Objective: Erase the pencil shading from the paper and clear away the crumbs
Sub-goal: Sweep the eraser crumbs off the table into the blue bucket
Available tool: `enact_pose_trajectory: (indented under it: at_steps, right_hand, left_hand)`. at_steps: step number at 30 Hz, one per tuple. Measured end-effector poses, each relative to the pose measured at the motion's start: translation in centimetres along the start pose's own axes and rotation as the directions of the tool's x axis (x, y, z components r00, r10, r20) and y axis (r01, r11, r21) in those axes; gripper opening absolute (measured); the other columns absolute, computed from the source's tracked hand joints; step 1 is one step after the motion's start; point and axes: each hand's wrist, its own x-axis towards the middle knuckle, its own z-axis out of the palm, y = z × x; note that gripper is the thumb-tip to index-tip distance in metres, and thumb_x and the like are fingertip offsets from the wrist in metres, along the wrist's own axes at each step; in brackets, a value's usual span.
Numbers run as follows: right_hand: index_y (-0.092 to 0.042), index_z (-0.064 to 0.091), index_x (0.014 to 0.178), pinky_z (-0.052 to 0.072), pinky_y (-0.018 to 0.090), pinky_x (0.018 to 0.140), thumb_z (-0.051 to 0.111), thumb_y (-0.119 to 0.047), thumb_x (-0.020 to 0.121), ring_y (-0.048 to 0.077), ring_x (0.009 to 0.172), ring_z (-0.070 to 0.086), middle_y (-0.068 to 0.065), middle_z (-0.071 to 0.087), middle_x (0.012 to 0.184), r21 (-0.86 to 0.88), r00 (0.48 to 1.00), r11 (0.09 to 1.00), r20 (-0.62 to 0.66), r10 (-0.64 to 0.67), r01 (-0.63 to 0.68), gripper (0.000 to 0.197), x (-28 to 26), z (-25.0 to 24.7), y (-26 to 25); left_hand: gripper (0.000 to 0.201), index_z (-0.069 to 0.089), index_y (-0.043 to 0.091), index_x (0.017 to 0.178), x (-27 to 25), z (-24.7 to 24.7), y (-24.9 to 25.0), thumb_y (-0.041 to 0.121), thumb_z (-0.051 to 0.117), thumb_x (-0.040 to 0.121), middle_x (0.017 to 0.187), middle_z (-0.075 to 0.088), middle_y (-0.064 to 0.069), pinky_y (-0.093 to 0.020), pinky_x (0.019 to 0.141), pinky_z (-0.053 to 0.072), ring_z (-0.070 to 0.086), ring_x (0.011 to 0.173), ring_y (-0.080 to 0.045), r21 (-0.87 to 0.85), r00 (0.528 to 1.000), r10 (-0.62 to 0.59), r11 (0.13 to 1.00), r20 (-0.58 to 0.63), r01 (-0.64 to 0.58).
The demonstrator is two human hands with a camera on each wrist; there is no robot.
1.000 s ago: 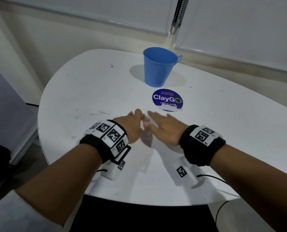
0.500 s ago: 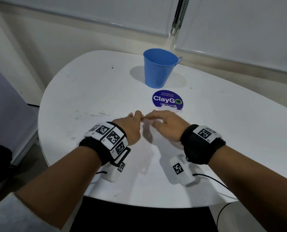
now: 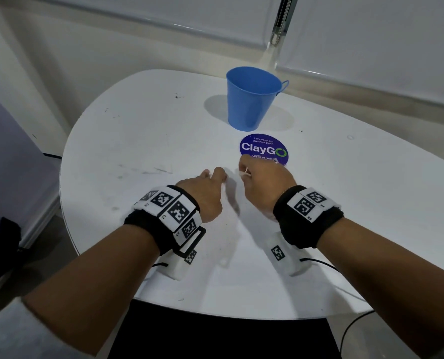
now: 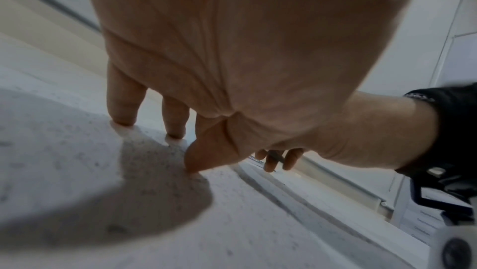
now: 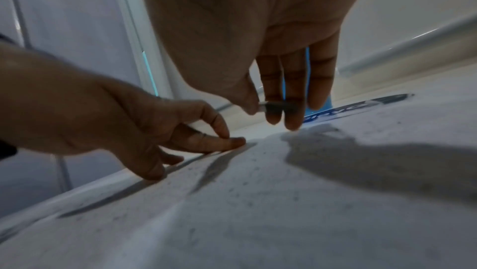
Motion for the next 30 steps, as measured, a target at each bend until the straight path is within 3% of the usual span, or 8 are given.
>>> enact_pose_trajectory:
  at_steps: [6,9,13,16,20,23,28,30]
  right_hand:
    - [-0.018,0.066,0.112,0.051,0.037,0.086,0.058,-0.02,0.095,0.027,0.101,0.06,0.006,0.067,0.107,0.085,0.996,0.996,0.084,0.004,-0.011,0.019,1.5,0.2,-0.6]
    - [-0.023,0.057,0.089,0.051,0.035,0.079,0.061,-0.028,0.092,0.025,0.089,0.06,0.001,0.066,0.094,0.045,0.997,0.996,0.029,0.075,-0.077,0.007,1.9,-1.1,0.6]
    - [-0.021,0.056,0.075,0.043,0.029,0.07,0.06,-0.024,0.087,0.027,0.085,0.06,0.0,0.065,0.087,0.051,0.966,0.964,0.029,0.258,-0.26,0.014,0.4,-3.4,5.4]
    - [-0.022,0.068,0.089,0.045,0.03,0.077,0.059,-0.029,0.091,0.026,0.095,0.062,-0.001,0.068,0.102,0.092,0.95,0.946,0.061,0.307,-0.311,0.012,-1.9,-3.9,7.6]
    - [-0.025,0.063,0.126,0.041,0.028,0.098,0.056,-0.044,0.096,0.02,0.119,0.057,-0.003,0.059,0.136,0.207,0.961,0.938,0.048,0.273,-0.277,0.037,-4.3,-3.7,6.5]
    - [-0.022,0.045,0.147,0.032,0.028,0.109,0.049,-0.055,0.096,0.018,0.132,0.048,-0.003,0.043,0.153,0.287,0.966,0.924,0.132,0.222,-0.252,0.061,-5.2,-3.3,4.5]
    - [-0.012,0.033,0.14,0.023,0.029,0.106,0.033,-0.065,0.096,0.015,0.138,0.032,-0.003,0.035,0.139,0.26,0.94,0.932,0.295,0.171,-0.251,0.07,-4.3,-1.5,2.3]
    - [-0.007,0.017,0.153,0.015,0.034,0.119,0.029,-0.067,0.096,0.017,0.15,0.014,0.001,0.022,0.155,0.228,0.926,0.935,0.329,0.187,-0.27,0.084,-4.0,-0.8,1.9]
  left_hand:
    - [0.065,0.024,0.022,0.147,0.2,0.0,0.0,0.0,0.04,0.088,0.144,0.039,-0.005,-0.038,0.075,0.043,0.056,0.097,-0.028,0.009,1.0,-0.012,1.0,0.007,0.012]
    - [0.07,0.023,0.025,0.148,0.3,-0.3,0.0,-0.002,0.038,0.086,0.154,0.033,-0.006,-0.037,0.071,0.042,0.056,0.097,-0.03,0.009,0.998,-0.035,0.999,0.042,0.035]
    - [0.084,0.018,0.034,0.156,0.5,-0.9,0.3,-0.003,0.037,0.083,0.168,0.009,-0.008,-0.04,0.086,0.048,0.05,0.131,-0.037,0.067,0.99,-0.058,0.996,0.127,0.05]
    - [0.105,0.013,0.038,0.159,0.9,-1.0,0.3,0.0,0.027,0.062,0.17,0.002,-0.002,-0.046,0.111,0.04,0.026,0.151,-0.031,0.089,0.988,-0.011,0.996,0.155,-0.003]
    - [0.067,0.01,0.038,0.16,0.9,-1.1,-0.2,0.012,0.031,0.102,0.169,-0.001,0.014,-0.044,0.125,0.015,-0.003,0.156,-0.016,0.022,0.99,0.118,0.993,0.078,-0.12]
    - [0.06,0.015,0.039,0.159,-0.3,-1.7,-2.5,0.025,0.04,0.107,0.168,0.0,0.016,-0.039,0.126,0.008,-0.006,0.156,-0.013,-0.035,0.986,0.165,0.986,-0.021,-0.166]
    - [0.071,0.022,0.049,0.155,-3.3,-2.7,-11.0,0.03,0.061,0.098,0.167,0.0,0.018,-0.044,0.126,0.001,-0.011,0.154,-0.011,-0.075,0.999,-0.04,0.996,-0.035,0.038]
    - [0.078,0.02,0.053,0.153,-4.1,-2.1,-14.1,0.037,0.068,0.094,0.167,-0.005,0.017,-0.05,0.125,-0.001,-0.017,0.153,-0.012,-0.112,0.987,-0.159,0.981,0.01,0.159]
